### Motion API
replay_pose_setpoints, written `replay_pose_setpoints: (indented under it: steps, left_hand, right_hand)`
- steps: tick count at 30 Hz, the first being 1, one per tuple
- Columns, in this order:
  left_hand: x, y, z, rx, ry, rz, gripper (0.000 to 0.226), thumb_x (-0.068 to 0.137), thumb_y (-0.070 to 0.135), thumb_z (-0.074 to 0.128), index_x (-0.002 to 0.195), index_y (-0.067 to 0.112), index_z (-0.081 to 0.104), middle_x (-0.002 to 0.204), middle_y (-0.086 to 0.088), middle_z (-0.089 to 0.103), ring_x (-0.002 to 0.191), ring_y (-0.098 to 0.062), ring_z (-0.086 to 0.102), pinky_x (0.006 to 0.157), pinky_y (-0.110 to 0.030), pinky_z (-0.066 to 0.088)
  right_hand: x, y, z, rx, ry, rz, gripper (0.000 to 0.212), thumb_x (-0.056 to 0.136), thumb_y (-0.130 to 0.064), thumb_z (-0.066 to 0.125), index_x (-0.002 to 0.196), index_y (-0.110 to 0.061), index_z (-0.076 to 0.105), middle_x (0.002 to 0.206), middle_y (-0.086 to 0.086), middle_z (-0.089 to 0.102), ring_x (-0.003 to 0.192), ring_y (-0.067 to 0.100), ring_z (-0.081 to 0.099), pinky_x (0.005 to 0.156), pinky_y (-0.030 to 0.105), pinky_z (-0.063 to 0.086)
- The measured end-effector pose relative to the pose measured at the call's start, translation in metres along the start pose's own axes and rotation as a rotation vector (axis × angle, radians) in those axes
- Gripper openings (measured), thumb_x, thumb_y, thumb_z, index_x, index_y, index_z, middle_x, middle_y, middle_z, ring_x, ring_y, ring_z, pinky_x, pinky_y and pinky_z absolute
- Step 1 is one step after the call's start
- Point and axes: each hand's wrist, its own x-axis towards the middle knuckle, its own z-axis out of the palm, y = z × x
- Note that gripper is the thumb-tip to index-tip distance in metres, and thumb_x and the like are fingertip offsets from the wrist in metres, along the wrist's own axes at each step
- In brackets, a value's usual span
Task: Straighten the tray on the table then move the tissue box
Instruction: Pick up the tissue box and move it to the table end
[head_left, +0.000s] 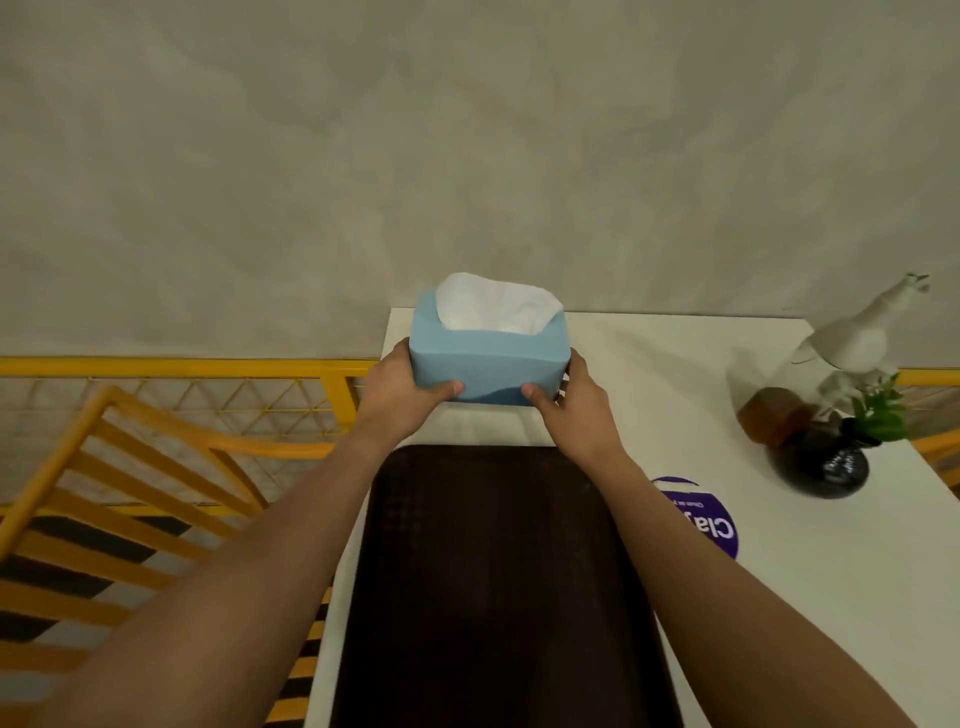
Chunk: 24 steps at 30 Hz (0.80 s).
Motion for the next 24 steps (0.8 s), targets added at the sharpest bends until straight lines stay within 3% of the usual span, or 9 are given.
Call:
replay_pose_setpoints:
  steps: [4, 9, 15, 20, 24]
  left_hand:
    - [0.020, -0.013, -0.010, 0.002, -0.001, 0.033, 0.071, 0.073, 0.038, 0.088, 0.130, 0.012, 0.055, 0.120, -0.003, 0.066, 0.101, -0.018, 0.057, 0.080, -0.032, 0.049]
    - [0.050, -0.034, -0.012, -0.022, -0.006, 0.028, 0.071, 0.073, 0.038, 0.088, 0.131, 0.013, 0.055, 0.112, 0.005, 0.059, 0.099, -0.016, 0.055, 0.068, -0.019, 0.042]
    - [0.090, -0.061, -0.004, -0.052, -0.012, -0.005, 0.071, 0.073, 0.037, 0.088, 0.131, 0.015, 0.055, 0.114, 0.005, 0.060, 0.101, -0.016, 0.056, 0.068, -0.018, 0.044]
    - [0.115, -0.079, 0.004, -0.062, -0.017, -0.030, 0.071, 0.073, 0.037, 0.088, 0.132, 0.014, 0.054, 0.116, 0.006, 0.060, 0.101, -0.015, 0.056, 0.064, -0.010, 0.040]
    - [0.126, -0.086, 0.009, -0.046, -0.023, -0.031, 0.073, 0.074, 0.039, 0.088, 0.133, 0.013, 0.054, 0.121, 0.001, 0.063, 0.101, -0.016, 0.056, 0.065, -0.012, 0.040]
  right_hand:
    - [0.020, -0.004, 0.018, -0.019, 0.004, 0.001, 0.065, 0.093, -0.041, 0.071, 0.146, -0.023, 0.038, 0.133, -0.006, 0.057, 0.109, 0.010, 0.056, 0.070, 0.002, 0.038]
    - [0.048, 0.000, 0.039, -0.032, -0.008, -0.001, 0.066, 0.093, -0.042, 0.070, 0.147, -0.023, 0.037, 0.125, -0.013, 0.053, 0.105, 0.007, 0.053, 0.072, 0.004, 0.038]
    - [0.091, 0.016, 0.062, -0.061, -0.039, -0.007, 0.068, 0.092, -0.046, 0.070, 0.147, -0.022, 0.037, 0.121, -0.015, 0.052, 0.103, 0.007, 0.053, 0.068, 0.004, 0.038]
    - [0.119, 0.029, 0.075, -0.064, -0.069, -0.011, 0.069, 0.091, -0.046, 0.071, 0.146, -0.020, 0.039, 0.132, -0.003, 0.059, 0.109, 0.015, 0.058, 0.083, 0.021, 0.043]
    - [0.130, 0.037, 0.082, -0.084, -0.066, -0.004, 0.069, 0.092, -0.045, 0.070, 0.147, -0.018, 0.038, 0.135, 0.001, 0.060, 0.115, 0.023, 0.061, 0.082, 0.023, 0.043]
